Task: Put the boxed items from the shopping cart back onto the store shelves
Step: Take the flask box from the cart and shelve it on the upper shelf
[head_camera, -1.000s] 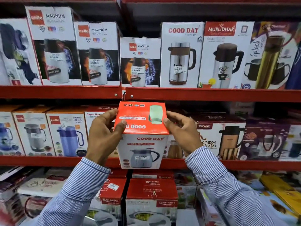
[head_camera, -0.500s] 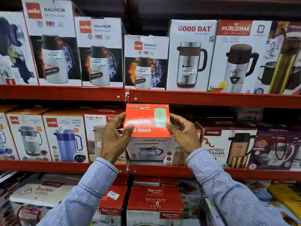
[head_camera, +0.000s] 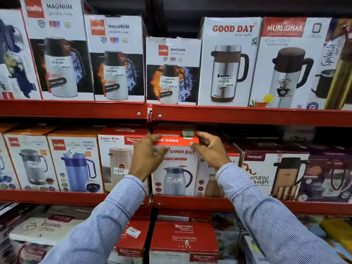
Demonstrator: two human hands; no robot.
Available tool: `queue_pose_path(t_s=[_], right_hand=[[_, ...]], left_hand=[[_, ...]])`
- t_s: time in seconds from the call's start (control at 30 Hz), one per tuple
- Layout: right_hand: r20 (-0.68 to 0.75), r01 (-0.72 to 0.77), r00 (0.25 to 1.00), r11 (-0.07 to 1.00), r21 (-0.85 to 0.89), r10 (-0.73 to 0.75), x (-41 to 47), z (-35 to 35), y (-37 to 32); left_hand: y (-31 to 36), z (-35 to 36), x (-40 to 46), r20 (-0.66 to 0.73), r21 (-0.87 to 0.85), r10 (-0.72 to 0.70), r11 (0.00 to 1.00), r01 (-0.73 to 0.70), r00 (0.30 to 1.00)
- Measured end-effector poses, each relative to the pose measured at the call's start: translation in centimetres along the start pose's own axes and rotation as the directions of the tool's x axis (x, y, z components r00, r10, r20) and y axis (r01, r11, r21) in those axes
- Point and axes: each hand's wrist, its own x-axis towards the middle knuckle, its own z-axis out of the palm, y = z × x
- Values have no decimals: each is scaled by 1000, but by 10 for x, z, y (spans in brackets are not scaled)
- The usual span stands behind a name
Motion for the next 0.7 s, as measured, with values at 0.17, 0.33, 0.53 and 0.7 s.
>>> queue_pose_path(t_s=[0.17,0.33,0.53,0.7], right_hand=[[-6,29,1000,977,-213,-31,2,3,-1],[79,79,995,950,-301,-58,-16,-2,6],[130,260,962,671,-694,-239,-59,-17,38],[141,237,957,397,-887,-255,-128,-38,84]], left_hand=[[-4,26,0,55,295,120,946,-131,991],[-10,34,-8,50,379,157,911,-164,986],[-12,32,-48,80,484,221,844,-232,972],[-14,61,-135,185,561,363,724,-401,913]])
